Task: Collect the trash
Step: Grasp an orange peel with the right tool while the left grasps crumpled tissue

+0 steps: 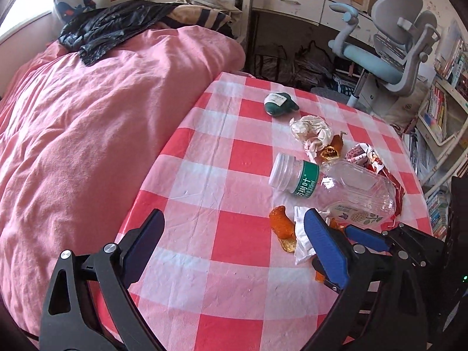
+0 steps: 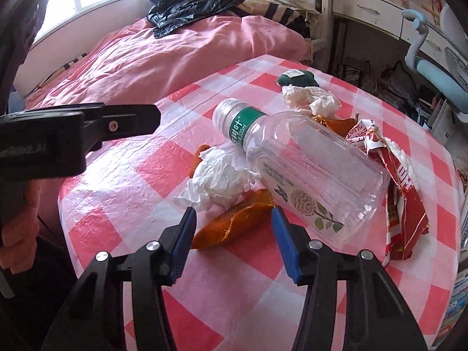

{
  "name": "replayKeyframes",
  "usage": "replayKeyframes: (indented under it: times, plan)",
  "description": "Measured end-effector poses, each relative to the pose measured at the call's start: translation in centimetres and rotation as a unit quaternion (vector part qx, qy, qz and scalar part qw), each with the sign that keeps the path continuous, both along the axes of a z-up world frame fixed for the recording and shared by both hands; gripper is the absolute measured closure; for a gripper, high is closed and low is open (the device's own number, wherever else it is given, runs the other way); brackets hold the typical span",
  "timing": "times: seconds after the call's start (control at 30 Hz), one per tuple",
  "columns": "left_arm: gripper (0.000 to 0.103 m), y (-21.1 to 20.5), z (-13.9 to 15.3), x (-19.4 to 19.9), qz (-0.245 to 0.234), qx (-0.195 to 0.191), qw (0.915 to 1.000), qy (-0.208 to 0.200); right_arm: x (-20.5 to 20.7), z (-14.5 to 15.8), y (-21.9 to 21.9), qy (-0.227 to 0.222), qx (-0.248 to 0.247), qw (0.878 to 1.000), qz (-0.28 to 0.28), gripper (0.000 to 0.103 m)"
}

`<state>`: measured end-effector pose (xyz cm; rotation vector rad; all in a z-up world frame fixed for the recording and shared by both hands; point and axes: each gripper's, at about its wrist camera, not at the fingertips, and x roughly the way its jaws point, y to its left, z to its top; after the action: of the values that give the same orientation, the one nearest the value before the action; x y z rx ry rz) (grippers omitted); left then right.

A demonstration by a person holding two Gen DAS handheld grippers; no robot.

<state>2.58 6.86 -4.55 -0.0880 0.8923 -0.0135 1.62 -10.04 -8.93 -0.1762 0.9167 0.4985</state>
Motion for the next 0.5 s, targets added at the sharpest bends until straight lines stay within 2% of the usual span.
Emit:
replayKeyframes:
  times: [0.1, 0.17, 0.2, 0.37, 0.5]
  plan:
    - [0.016, -0.8, -0.5, 0.9, -0.022, -0.004, 0.9997, 0.01, 0.0, -0.3, -0.3, 0.011, -0.01, 1.0, 0.011, 0.063]
    - [0.02, -1.8, -0.9, 1.3, -0.041, 0.001, 0.999, 0.015, -0.3, -0.1, -1.0, 0.016, -0.014, 1.0, 0.014, 0.078]
    - [0.023, -2.5, -1.1, 1.5, -0.054, 0.007, 0.9984, 0.016, -0.4, 0.0, -1.5, 0.019, -0.013, 1.0, 0.013, 0.081]
    - [0.035, -6.4, -1.9, 1.9, -0.119, 0.052, 0.9914, 0.017, -1.2, 0.6, -4.4, 0.028, -0.024, 0.999, 0.0, 0.081]
    - [0.044, -7.9, -2.7, 2.1, -0.145, 0.068, 0.9867, 0.028, -1.8, 0.5, -6.9, 0.04, -0.036, 0.998, -0.015, 0.081]
